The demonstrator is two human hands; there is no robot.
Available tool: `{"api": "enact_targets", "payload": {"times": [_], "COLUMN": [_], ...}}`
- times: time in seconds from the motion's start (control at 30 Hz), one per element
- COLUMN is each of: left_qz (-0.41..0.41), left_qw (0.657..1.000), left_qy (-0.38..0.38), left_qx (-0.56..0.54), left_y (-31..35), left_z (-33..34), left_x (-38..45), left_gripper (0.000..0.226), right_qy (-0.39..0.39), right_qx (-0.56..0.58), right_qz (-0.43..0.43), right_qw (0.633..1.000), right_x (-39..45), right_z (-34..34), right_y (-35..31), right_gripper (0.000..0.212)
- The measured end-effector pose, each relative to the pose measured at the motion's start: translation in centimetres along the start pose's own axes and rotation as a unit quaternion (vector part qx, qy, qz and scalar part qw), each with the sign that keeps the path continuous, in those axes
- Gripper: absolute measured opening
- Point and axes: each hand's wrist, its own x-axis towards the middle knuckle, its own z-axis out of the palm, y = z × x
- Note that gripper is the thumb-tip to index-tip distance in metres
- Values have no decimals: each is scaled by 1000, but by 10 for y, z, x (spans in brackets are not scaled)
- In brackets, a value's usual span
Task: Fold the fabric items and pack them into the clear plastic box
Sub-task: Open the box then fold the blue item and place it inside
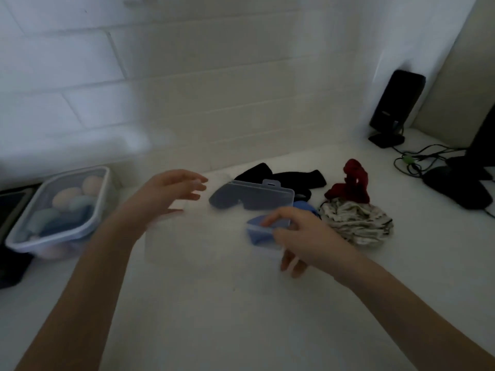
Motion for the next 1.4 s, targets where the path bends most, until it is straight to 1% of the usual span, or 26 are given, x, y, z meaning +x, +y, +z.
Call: {"api": "enact_targets", "payload": {"times": [0.07,0.17,0.3,0.33,0.4,0.43,0.47,0.53,0.57,0.6,0.7,0.77,0.83,0.9,1.07,1.13,1.2,1.23,1.33,1.4], "left_qz": [12,26,102,122,140,129,109,57,40,38,81,99,104,101,111,107,104,107,108,107], "left_qw": [998,995,988,985,976,971,965,945,934,931,938,941,943,941,940,938,938,937,939,943], "left_qy": [32,31,63,82,150,177,185,150,127,111,97,97,97,105,109,113,111,109,106,112], "left_qx": [-50,-86,-93,-91,-76,-95,-149,-285,-331,-346,-323,-307,-302,-305,-303,-310,-313,-313,-310,-295], "left_y": [-10,-19,-31,-36,-48,-53,-57,-59,-59,-60,-61,-60,-59,-62,-62,-63,-65,-65,-64,-63], "left_z": [0,5,8,10,16,19,21,24,26,29,38,40,41,40,42,43,44,43,43,46], "left_x": [-7,-23,-43,-48,-57,-60,-61,-61,-61,-60,-67,-73,-74,-73,-70,-70,-71,-71,-71,-72], "left_gripper": [12,13,22,23,26,30,32,32,29,25,21,23,25,26,23,23,22,22,21,20], "right_qy": [11,63,155,182,234,251,263,284,296,312,370,409,434,432,386,369,382,404,473,504], "right_qx": [26,7,26,29,46,56,60,45,28,4,-87,-157,-258,-349,-444,-467,-455,-418,-251,-153], "right_qz": [-9,-26,-78,-94,-113,-120,-127,-144,-156,-169,-185,-185,-187,-176,-141,-126,-126,-137,-167,-201], "right_qw": [1000,998,985,978,965,959,954,947,942,935,906,879,843,813,796,794,795,802,828,826], "right_x": [-5,-11,-14,-16,-20,-23,-25,-28,-29,-29,-31,-32,-28,-21,5,12,18,20,16,9], "right_z": [6,14,26,30,36,39,41,43,42,40,28,16,4,-5,-5,-1,3,3,-5,-12], "right_y": [4,10,23,26,32,33,34,35,36,38,47,52,53,52,47,48,50,51,48,41], "right_gripper": [21,19,20,21,24,26,27,24,20,16,8,10,16,19,28,27,23,24,35,40]}}
